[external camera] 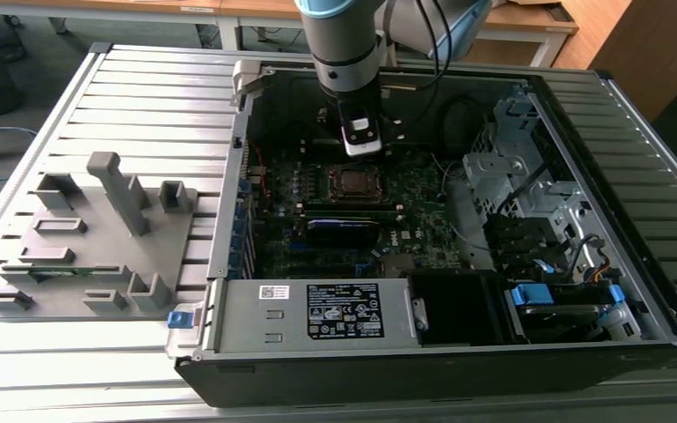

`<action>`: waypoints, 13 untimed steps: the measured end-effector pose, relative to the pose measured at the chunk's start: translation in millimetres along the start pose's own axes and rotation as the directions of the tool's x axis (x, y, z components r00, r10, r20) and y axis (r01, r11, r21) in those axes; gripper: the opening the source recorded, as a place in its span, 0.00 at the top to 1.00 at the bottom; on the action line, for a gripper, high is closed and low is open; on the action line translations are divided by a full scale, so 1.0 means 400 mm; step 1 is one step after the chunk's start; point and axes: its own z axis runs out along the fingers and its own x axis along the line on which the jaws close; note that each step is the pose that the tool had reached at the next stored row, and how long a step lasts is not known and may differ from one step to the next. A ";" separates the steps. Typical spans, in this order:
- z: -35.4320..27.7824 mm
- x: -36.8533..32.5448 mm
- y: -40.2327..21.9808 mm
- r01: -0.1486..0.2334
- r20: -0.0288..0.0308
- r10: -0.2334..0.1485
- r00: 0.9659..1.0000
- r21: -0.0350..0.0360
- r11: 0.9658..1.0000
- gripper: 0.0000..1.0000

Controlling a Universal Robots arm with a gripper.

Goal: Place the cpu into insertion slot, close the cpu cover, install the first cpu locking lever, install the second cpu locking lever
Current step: 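Install the first cpu locking lever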

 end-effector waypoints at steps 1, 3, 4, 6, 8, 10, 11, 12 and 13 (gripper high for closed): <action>0.000 0.000 -0.001 0.000 0.000 0.000 1.000 0.000 1.000 0.89; -0.001 0.000 -0.003 0.000 0.001 0.000 1.000 -0.001 1.000 0.89; -0.001 0.001 -0.003 0.000 0.002 0.000 1.000 -0.001 1.000 0.89; 0.000 0.003 -0.005 0.001 0.005 -0.001 1.000 -0.004 1.000 0.89; 0.003 0.005 -0.007 0.002 0.013 -0.002 1.000 -0.009 1.000 0.89; 0.006 0.007 -0.008 0.003 0.019 -0.003 1.000 -0.012 1.000 0.89; 0.006 0.008 -0.009 0.004 0.021 -0.003 1.000 -0.013 1.000 0.89; 0.007 0.008 -0.009 0.004 0.022 -0.004 1.000 -0.014 1.000 0.89; 0.007 0.008 -0.009 0.004 0.023 -0.004 1.000 -0.014 1.000 0.89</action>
